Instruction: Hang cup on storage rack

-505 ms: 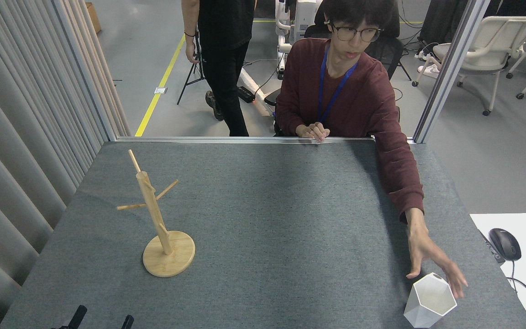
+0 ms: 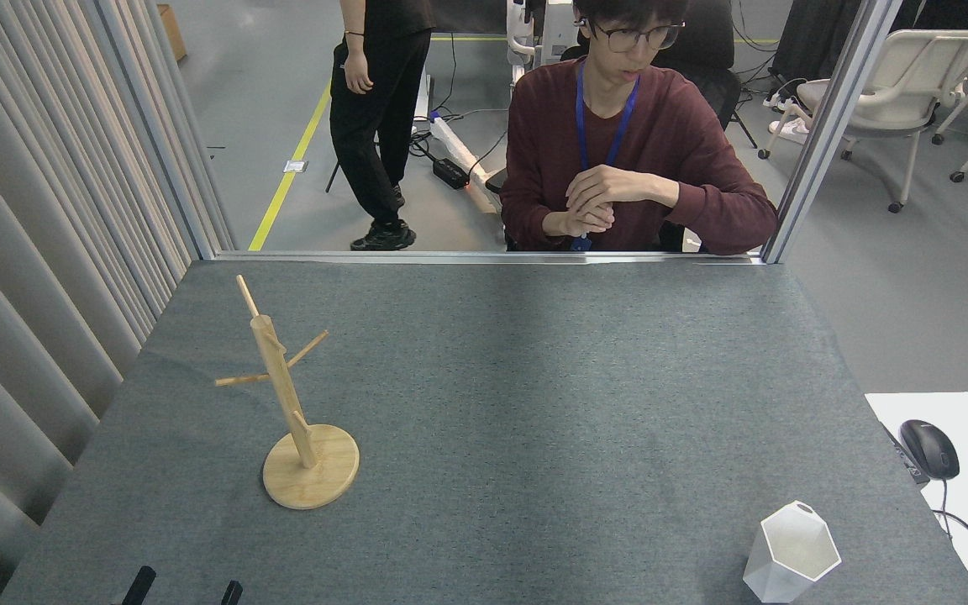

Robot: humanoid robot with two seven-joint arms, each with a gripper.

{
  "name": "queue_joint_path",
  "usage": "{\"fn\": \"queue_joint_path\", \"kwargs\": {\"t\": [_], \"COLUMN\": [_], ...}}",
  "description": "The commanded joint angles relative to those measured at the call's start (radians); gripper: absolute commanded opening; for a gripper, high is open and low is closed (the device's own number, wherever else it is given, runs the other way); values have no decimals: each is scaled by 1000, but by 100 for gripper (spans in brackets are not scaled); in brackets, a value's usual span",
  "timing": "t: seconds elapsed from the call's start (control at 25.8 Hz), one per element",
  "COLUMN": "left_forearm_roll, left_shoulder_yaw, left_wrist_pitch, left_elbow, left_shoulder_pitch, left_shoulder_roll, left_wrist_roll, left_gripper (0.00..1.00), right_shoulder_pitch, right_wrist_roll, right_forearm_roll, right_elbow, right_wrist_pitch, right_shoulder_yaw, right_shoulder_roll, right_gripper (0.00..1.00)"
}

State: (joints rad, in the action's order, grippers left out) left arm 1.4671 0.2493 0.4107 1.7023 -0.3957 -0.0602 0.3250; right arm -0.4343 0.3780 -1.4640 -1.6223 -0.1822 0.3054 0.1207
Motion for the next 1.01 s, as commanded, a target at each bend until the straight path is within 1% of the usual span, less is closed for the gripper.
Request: {"fn": "queue_joint_path", "kwargs": {"t": [0.0, 0.16, 0.35, 0.47, 0.62, 0.97], "left_forearm_roll": [-1, -1, -1, -1, -1, 1], "left_shoulder_yaw": [1, -1, 1, 1, 2, 5], "left_wrist_pitch": [-4, -4, -6, -6, -6, -6], "left_elbow": [-3, -9, -15, -16, -18, -18], "left_shoulder_pitch": [0, 0, 0, 0, 0, 0], "left_shoulder_roll": [0, 0, 0, 0, -1, -1], "left_wrist_roll": [0, 2, 2, 2, 2, 2], "left_gripper": [99, 99, 99, 99, 99, 99], "right_shoulder_pitch": [54, 94, 128, 146, 166, 209], "right_wrist_roll": [-10, -36, -42, -42, -42, -42], "right_forearm_roll": [-10, -41, -44, -45, -85, -90], "right_elbow": [41, 67, 99, 117, 122, 179], "right_wrist_pitch": [10, 9, 9, 7, 6, 9], "right_shoulder_yaw": [-2, -2, -3, -3, -5, -26], "right_shoulder_roll": [7, 10, 13, 23, 20, 23], "right_gripper": [100, 100, 100, 100, 100, 100]}}
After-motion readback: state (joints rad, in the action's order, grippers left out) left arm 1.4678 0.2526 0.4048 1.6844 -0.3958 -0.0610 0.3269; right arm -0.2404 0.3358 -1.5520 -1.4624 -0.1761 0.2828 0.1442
